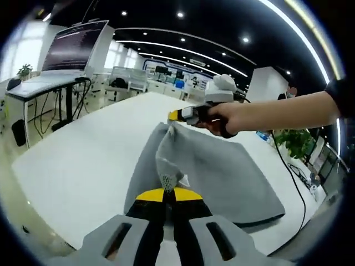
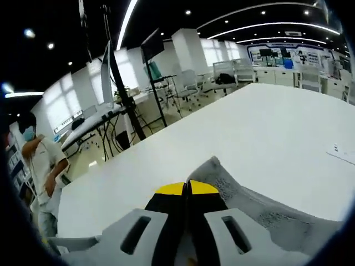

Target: Fold the towel on the table until its edges align and the towel forms a compact rectangular stack.

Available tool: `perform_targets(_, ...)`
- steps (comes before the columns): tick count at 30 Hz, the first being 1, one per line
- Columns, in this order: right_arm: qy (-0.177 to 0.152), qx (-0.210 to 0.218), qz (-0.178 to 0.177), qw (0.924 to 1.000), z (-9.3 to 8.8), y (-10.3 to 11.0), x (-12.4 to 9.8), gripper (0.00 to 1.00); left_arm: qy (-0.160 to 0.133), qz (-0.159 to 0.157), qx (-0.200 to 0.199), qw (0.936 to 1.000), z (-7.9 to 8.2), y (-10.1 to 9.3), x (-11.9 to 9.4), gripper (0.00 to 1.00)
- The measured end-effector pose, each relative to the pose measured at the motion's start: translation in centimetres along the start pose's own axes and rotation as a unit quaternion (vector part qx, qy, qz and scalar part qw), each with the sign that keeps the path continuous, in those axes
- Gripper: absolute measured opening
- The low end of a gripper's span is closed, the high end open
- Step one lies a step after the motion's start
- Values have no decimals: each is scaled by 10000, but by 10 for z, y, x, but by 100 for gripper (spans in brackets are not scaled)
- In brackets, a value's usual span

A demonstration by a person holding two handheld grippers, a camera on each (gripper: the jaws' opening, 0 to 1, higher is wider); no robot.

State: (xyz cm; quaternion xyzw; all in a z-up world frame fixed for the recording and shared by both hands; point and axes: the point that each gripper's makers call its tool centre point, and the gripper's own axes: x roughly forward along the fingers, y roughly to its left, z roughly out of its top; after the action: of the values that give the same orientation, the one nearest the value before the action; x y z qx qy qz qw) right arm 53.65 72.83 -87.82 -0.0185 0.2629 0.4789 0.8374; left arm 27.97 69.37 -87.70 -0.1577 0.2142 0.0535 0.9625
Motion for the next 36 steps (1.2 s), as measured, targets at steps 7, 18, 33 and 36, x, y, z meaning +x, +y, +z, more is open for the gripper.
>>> perform_targets(7, 82, -87, -81, 9999, -13, -1, 14, 0, 57, -19, -313, 9995, -13, 0, 4, 4)
perform_targets(18, 122, -96, 26, 9999, -18, 5, 13, 7, 241, 343, -388, 9984, -8, 4, 11, 21)
perform_targets(33, 214, -447, 96, 9987, -19, -12, -20, 16, 417, 1118, 75, 9928, -7, 40, -2, 22)
perform_targets(36, 287, -442, 76, 9986, -19, -21, -27, 20, 470, 1036, 164, 9934, -9, 35, 1, 22)
